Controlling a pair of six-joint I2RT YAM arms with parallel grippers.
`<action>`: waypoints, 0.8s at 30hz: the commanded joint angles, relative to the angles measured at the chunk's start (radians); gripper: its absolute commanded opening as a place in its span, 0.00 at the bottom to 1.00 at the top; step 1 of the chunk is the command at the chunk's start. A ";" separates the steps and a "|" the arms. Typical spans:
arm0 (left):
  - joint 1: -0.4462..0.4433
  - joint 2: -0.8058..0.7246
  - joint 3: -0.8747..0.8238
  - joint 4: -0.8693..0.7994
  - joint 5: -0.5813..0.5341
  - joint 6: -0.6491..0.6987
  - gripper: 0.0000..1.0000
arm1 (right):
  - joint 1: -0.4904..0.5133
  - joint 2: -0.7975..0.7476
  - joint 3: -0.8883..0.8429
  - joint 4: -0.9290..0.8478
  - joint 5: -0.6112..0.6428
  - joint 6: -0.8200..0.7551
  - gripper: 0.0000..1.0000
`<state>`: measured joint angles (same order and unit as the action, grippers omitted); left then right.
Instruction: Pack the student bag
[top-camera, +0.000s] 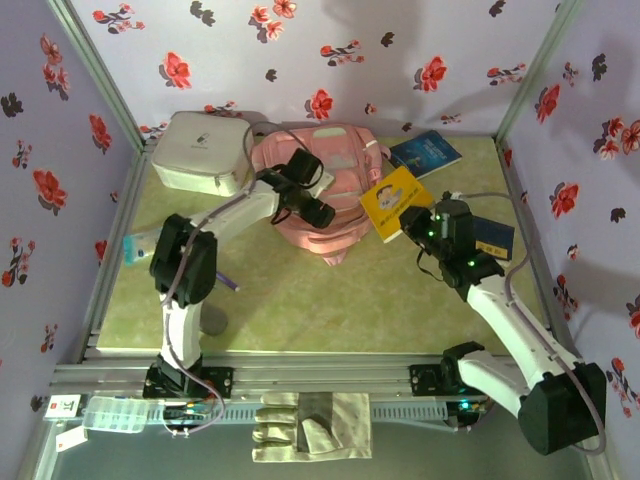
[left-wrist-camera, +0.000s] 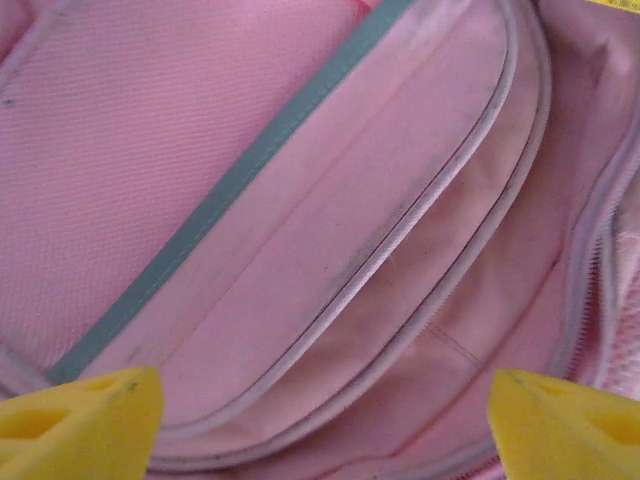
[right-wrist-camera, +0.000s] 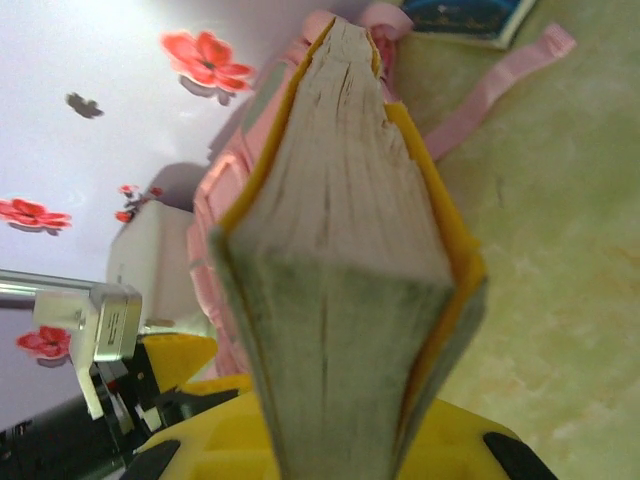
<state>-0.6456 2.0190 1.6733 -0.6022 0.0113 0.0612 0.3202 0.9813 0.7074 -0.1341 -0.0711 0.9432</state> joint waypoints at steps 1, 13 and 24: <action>-0.010 0.072 0.099 -0.090 -0.064 0.145 0.78 | -0.004 -0.027 -0.030 0.039 0.010 0.017 0.03; -0.036 0.263 0.278 -0.148 -0.127 0.300 0.65 | -0.004 -0.058 -0.074 0.034 0.028 0.049 0.04; -0.069 0.290 0.319 -0.169 -0.208 0.398 0.23 | -0.006 -0.109 -0.052 -0.025 0.075 0.031 0.05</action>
<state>-0.7094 2.3001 1.9648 -0.7464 -0.1658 0.4263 0.3202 0.9108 0.6327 -0.1749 -0.0444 0.9791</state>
